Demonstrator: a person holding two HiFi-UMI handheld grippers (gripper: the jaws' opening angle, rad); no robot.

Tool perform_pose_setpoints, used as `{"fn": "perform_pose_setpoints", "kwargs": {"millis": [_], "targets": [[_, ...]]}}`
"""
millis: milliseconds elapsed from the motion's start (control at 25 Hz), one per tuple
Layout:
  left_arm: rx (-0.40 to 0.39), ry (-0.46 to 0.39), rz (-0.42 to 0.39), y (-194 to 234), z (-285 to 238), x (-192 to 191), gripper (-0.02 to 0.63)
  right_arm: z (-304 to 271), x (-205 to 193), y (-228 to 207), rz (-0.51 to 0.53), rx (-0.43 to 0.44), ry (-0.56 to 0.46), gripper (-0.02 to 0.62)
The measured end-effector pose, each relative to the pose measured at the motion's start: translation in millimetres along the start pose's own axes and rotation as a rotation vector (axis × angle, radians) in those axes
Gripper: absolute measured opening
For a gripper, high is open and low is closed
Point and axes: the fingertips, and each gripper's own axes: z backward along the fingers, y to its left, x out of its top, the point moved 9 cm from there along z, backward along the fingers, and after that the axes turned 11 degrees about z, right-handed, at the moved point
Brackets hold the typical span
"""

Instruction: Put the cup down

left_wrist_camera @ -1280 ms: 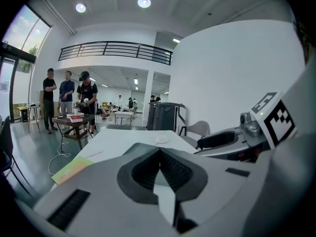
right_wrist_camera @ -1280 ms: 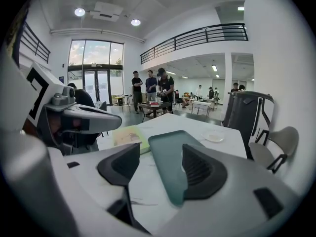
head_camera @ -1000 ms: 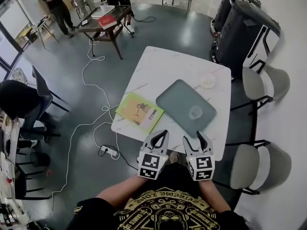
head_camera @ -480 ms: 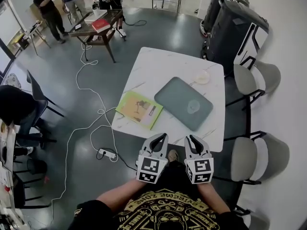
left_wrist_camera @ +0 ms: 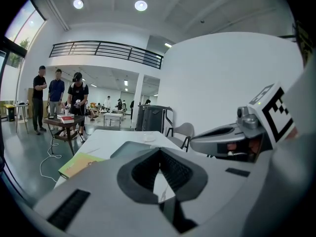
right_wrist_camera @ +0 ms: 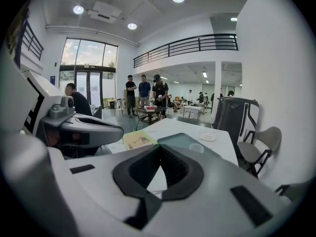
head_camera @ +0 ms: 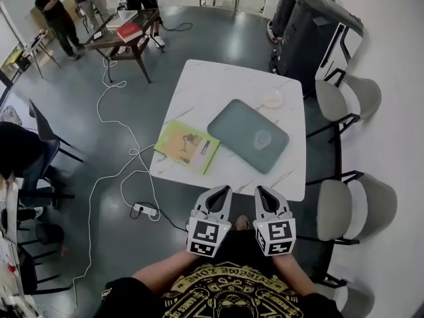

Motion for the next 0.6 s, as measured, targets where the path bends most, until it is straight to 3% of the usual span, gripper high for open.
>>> {"fn": "perform_pose_setpoints", "kwargs": {"millis": [600], "targets": [[0.004,-0.044,-0.026,-55,4,5,0.008,38,3,-26,0.038,0.058,-0.077,0.006]]}}
